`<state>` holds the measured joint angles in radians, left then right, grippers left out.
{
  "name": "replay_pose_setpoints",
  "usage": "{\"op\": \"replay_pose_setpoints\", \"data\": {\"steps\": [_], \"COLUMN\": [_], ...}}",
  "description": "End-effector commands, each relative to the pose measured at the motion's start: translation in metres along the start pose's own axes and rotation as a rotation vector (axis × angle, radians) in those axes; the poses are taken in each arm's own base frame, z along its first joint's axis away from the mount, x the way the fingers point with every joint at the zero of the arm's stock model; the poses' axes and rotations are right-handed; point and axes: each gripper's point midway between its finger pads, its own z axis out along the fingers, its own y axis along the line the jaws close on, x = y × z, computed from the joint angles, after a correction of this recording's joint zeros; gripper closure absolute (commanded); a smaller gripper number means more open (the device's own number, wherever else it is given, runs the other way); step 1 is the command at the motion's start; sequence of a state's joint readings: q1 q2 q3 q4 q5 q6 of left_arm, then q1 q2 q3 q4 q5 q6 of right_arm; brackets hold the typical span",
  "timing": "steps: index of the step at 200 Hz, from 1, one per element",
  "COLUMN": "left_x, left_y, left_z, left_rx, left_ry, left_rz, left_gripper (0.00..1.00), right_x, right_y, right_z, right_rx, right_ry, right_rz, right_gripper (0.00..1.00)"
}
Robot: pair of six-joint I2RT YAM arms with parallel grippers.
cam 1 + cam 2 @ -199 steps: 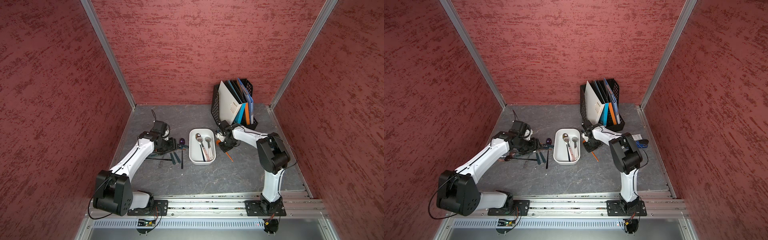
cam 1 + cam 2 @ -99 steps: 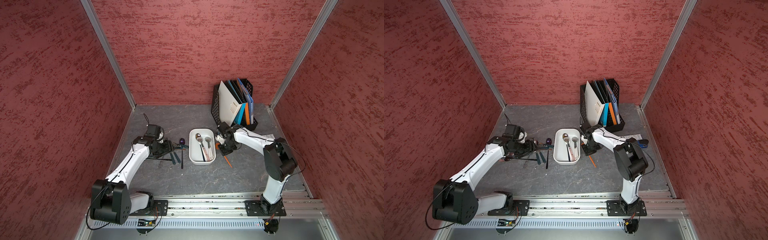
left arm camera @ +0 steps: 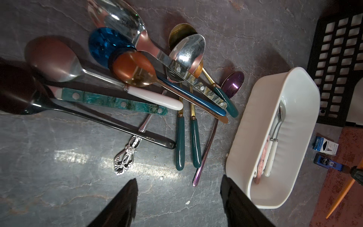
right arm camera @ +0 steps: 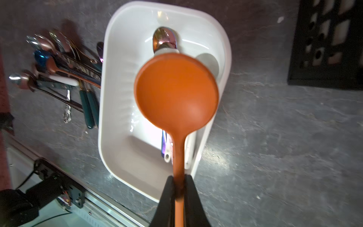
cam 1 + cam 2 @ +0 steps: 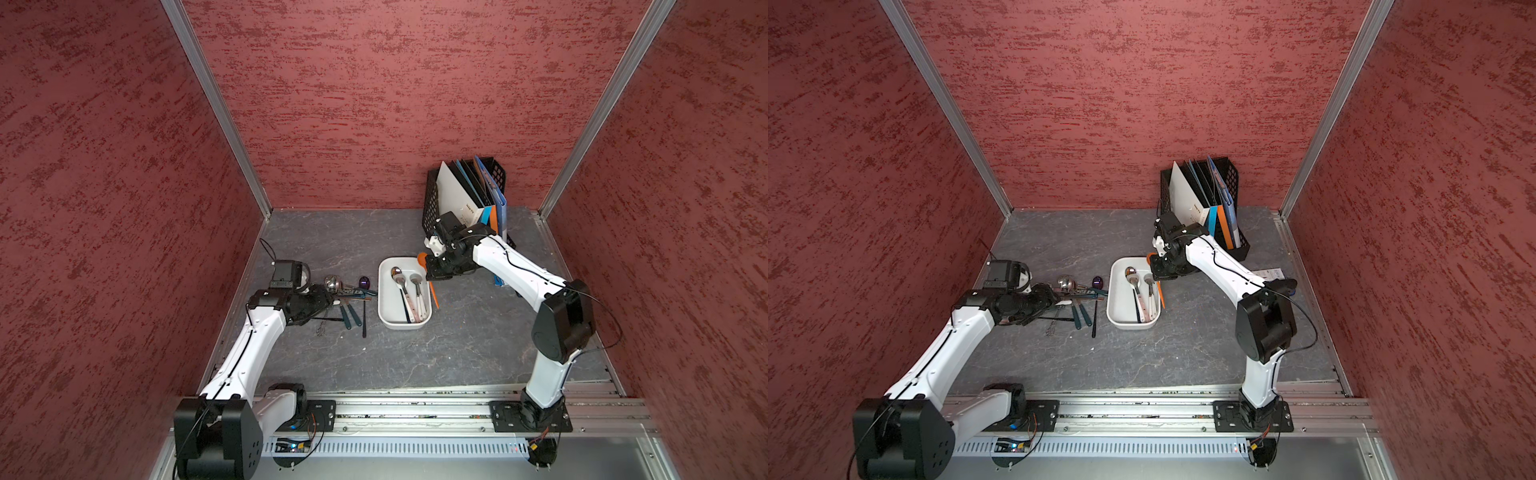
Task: Put the spoon into the storage box
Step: Place the spoon in the storage box.
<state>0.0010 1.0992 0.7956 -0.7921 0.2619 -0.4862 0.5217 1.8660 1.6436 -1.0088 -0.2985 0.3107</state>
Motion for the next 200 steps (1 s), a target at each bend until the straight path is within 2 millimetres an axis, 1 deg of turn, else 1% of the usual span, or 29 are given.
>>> {"op": "replay_pose_setpoints", "data": {"steps": [1,17,64,102,121,154,172,184,200], "left_x": [-0.001,0.0,0.0,-0.003,-0.002,-0.003,-0.002,-0.001,0.0], "left_y": [0.004,0.006,0.016,0.02,0.024,0.032,0.048,0.052,0.054], "left_z": [0.0,-0.001,-0.011,-0.019,-0.019,-0.02,-0.021,-0.021,-0.02], "left_rx": [-0.003,-0.007,-0.024,-0.02,-0.026,-0.045,-0.099,-0.099,-0.096], "left_ry": [-0.011,-0.015,-0.054,-0.072,-0.066,-0.063,-0.069,-0.069,-0.062], "left_rz": [-0.02,-0.024,-0.061,-0.105,-0.13,-0.188,-0.261,-0.295,-0.322], "left_gripper": [0.3,0.3,0.3,0.3,0.3,0.29,0.3,0.3,0.3], "right_x": [-0.004,-0.003,-0.004,0.003,0.005,0.007,0.009,0.008,0.006], "right_y": [0.018,0.02,0.015,-0.001,-0.006,-0.006,-0.006,-0.005,-0.003], "right_z": [0.024,0.038,0.075,0.1,0.106,0.111,0.111,0.107,0.1], "right_rx": [-0.101,-0.101,-0.061,0.003,0.02,0.02,0.017,0.017,0.015], "right_ry": [0.033,0.057,0.121,0.177,0.194,0.205,0.206,0.195,0.179], "right_rz": [0.088,0.084,0.083,0.086,0.088,0.078,0.072,0.066,0.057], "right_gripper": [0.93,0.92,0.92,0.92,0.92,0.89,0.82,0.79,0.72]}}
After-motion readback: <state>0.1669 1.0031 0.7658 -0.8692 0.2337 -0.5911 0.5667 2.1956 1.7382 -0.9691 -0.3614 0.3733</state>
